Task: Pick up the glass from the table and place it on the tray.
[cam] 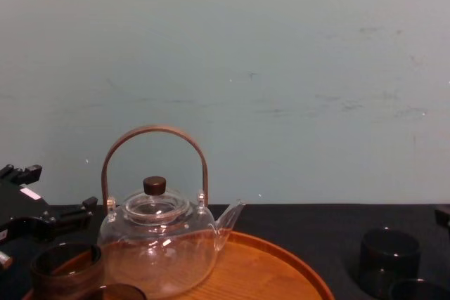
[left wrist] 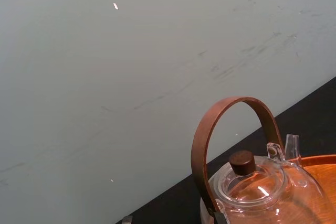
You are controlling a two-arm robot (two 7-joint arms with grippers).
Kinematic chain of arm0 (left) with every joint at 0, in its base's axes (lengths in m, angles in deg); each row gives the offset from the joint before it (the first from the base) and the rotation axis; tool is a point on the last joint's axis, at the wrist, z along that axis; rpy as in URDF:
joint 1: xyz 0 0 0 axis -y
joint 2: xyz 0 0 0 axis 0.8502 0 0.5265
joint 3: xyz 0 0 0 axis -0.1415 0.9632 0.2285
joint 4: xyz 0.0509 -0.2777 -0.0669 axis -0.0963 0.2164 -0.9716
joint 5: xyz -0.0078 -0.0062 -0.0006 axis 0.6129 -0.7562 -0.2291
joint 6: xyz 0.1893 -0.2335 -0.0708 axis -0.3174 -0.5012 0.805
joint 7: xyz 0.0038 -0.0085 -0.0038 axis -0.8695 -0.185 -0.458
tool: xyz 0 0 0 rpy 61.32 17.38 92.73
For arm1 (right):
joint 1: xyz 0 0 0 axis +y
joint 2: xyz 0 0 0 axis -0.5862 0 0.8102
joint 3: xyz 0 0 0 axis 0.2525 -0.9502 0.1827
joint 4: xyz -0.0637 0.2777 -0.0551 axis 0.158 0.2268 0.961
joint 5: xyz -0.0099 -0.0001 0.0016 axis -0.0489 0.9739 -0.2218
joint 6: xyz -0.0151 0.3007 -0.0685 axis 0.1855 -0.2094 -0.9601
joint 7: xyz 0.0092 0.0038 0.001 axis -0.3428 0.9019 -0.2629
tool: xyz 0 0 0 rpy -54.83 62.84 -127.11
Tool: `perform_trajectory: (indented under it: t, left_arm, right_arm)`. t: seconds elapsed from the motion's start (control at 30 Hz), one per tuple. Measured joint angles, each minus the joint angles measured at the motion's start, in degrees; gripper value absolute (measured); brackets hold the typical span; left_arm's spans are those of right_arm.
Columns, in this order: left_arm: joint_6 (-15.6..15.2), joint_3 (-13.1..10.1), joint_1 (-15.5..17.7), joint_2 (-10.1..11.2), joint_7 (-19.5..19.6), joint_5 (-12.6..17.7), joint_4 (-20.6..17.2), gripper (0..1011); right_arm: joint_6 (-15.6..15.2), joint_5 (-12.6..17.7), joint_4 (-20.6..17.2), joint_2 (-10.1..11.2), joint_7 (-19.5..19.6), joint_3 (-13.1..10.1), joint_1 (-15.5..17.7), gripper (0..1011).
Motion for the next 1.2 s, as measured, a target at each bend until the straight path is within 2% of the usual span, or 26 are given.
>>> perform_trajectory:
  t: [0.2, 0.47, 0.9, 1.2]
  left_arm:
    - [0.00, 0.00, 0.00, 0.00, 0.00, 0.00, 0.00, 1001]
    - [0.00, 0.00, 0.00, 0.00, 0.00, 0.00, 0.00, 1001]
    - [0.00, 0.00, 0.00, 0.00, 0.00, 0.00, 0.00, 1001]
    - [0.00, 0.00, 0.00, 0.00, 0.00, 0.00, 0.00, 1001]
  right_arm:
    - [-0.72, 1.13, -4.60, 1.09, -1.11, -1.04, 4.66, 1002]
    - [-2.13, 3.80, -8.21, 1.55, -4.00, -1.76, 8.94, 1002]
    - [-3.42, 5.63, -9.52, 0.61, -6.64, -3.36, 12.22, 1003]
    - [-4.50, 4.50, -9.18, -0.34, -6.10, -4.89, 13.26, 1002]
